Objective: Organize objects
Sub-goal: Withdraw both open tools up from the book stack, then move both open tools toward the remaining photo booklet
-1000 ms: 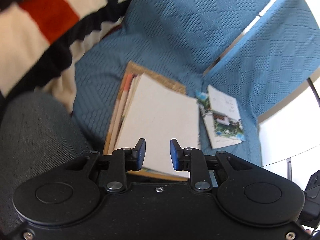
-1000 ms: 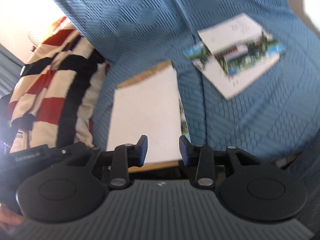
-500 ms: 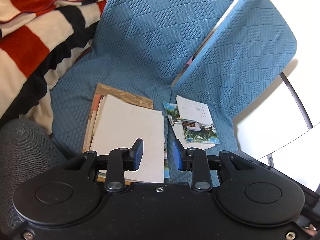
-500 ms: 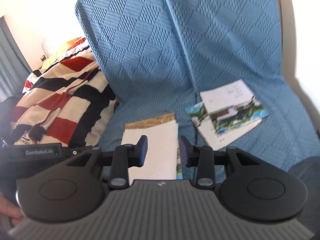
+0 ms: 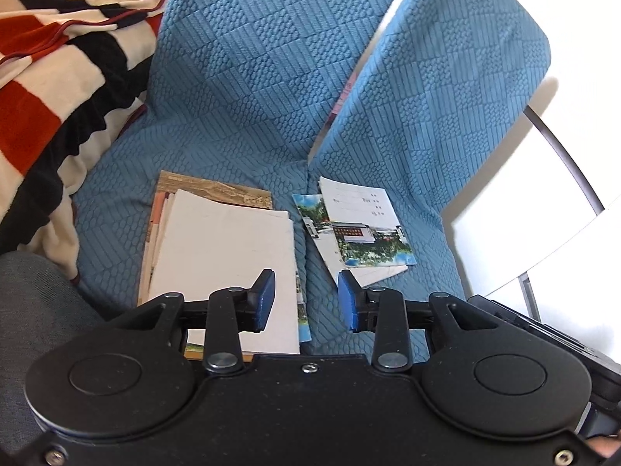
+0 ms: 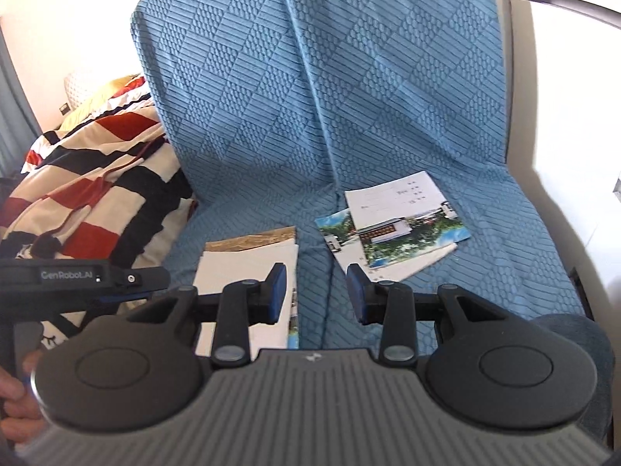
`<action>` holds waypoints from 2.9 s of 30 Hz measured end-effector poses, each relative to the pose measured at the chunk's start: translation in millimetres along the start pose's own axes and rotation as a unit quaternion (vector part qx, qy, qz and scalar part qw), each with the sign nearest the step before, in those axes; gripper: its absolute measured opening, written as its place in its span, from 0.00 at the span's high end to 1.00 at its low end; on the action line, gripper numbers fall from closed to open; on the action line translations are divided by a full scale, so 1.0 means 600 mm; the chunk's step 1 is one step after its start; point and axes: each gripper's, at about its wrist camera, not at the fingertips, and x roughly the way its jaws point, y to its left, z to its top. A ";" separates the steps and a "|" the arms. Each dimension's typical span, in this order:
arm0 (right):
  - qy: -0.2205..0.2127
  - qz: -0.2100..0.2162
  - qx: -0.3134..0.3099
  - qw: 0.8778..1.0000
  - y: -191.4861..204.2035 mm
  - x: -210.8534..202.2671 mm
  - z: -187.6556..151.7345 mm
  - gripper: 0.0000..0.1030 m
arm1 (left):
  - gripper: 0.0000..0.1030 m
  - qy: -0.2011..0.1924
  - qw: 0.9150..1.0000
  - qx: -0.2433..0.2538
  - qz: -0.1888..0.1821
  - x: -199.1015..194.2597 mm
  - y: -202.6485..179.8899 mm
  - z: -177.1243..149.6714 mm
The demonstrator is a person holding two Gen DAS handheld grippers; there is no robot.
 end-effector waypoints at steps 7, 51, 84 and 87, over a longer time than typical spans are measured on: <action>-0.005 -0.019 0.006 1.000 -0.026 -0.021 -0.003 0.63 | 0.66 0.007 1.000 0.022 -0.011 0.007 -0.043 -0.012; -0.015 -0.061 0.012 0.998 -0.112 0.002 -0.030 0.17 | 0.01 0.018 0.996 0.086 -0.004 0.073 -0.142 -0.019; -0.060 -0.040 0.140 0.988 -0.280 0.191 -0.011 0.25 | 0.04 0.033 0.997 0.065 0.022 0.305 -0.184 -0.037; -0.047 -0.021 0.172 0.984 -0.297 0.218 -0.009 0.30 | 0.07 0.044 0.997 0.064 0.028 0.331 -0.195 -0.046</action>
